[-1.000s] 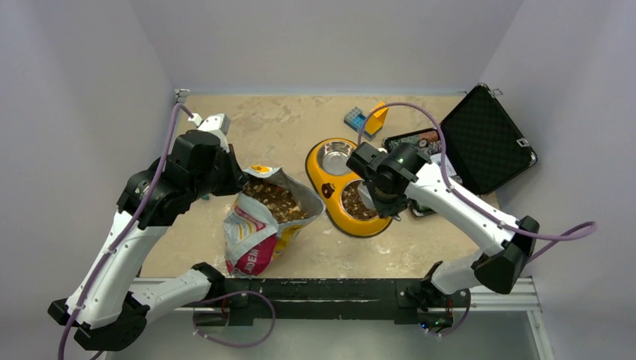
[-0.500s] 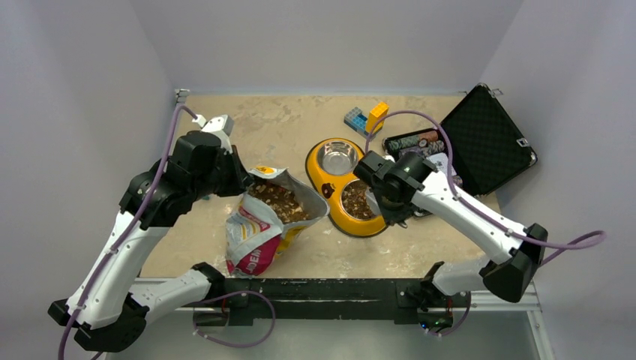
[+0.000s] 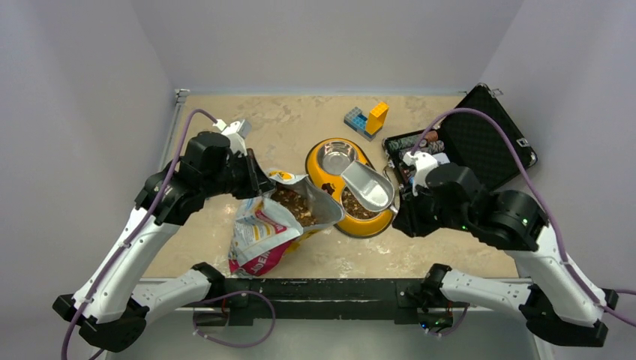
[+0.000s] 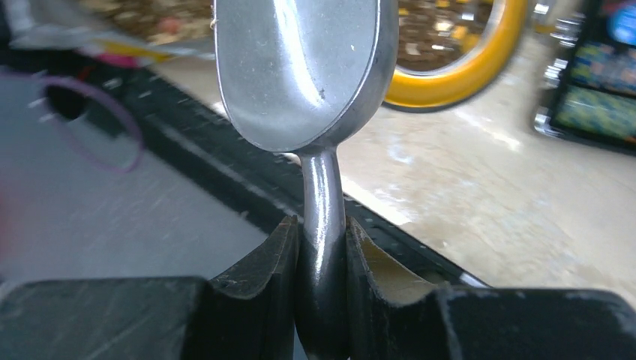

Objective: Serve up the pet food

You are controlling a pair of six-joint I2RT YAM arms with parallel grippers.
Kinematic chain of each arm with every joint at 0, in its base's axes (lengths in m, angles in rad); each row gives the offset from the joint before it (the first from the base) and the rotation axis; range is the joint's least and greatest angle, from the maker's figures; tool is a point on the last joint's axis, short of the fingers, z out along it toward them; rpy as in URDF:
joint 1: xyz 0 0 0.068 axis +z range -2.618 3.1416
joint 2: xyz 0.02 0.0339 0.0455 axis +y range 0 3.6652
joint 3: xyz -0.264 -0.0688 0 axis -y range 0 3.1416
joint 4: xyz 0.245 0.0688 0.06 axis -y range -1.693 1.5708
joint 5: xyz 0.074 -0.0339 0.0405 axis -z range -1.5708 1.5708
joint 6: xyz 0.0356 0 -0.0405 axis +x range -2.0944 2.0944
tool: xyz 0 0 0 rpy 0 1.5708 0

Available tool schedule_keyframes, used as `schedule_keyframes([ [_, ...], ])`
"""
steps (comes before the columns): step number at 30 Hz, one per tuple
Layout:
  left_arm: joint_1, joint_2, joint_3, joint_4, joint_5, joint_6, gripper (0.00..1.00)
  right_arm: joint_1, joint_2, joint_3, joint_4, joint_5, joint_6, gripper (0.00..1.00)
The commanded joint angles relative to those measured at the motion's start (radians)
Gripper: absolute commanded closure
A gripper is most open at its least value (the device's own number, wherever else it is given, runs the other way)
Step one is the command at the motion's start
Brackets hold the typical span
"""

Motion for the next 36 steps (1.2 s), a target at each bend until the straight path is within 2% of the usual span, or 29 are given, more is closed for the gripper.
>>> schedule_keyframes([
  [1, -0.002, -0.039, 0.038, 0.192, 0.15, -0.032, 1.0, 0.055, -0.014, 0.061, 0.12, -0.284, -0.017, 1.0],
  [4, -0.002, -0.027, 0.039, 0.203, 0.173, -0.021, 1.0, 0.142, 0.032, 0.086, 0.124, -0.33, 0.029, 1.0],
  [7, -0.001, -0.01, 0.059, 0.198, 0.191, 0.002, 1.0, 0.165, 0.112, 0.11, 0.059, -0.349, 0.033, 1.0],
  [10, -0.001, -0.013, 0.072, 0.183, 0.172, 0.0, 1.0, 0.169, 0.186, 0.124, -0.029, -0.243, 0.046, 1.0],
  [14, -0.001, -0.029, 0.029, 0.209, 0.195, -0.021, 1.0, 0.17, 0.293, 0.149, -0.042, -0.207, 0.009, 1.0],
  [17, -0.002, -0.024, 0.038, 0.185, 0.207, -0.05, 1.0, 0.182, 0.401, 0.26, -0.07, -0.205, -0.018, 1.0],
  [24, -0.002, -0.088, -0.077, 0.359, 0.201, -0.197, 1.0, 0.201, 0.615, 0.47, -0.078, -0.177, -0.01, 1.0],
  [28, -0.001, -0.091, -0.056, 0.329, 0.173, -0.176, 1.0, 0.2, 0.632, 0.433, -0.066, -0.147, 0.0, 1.0],
  [33, -0.002, -0.091, -0.069, 0.292, 0.138, -0.173, 1.0, 0.201, 0.657, 0.388, -0.174, 0.059, -0.015, 1.0],
  [36, -0.003, -0.103, -0.119, 0.334, 0.138, -0.215, 1.0, 0.201, 0.646, 0.334, -0.169, 0.094, -0.045, 1.0],
])
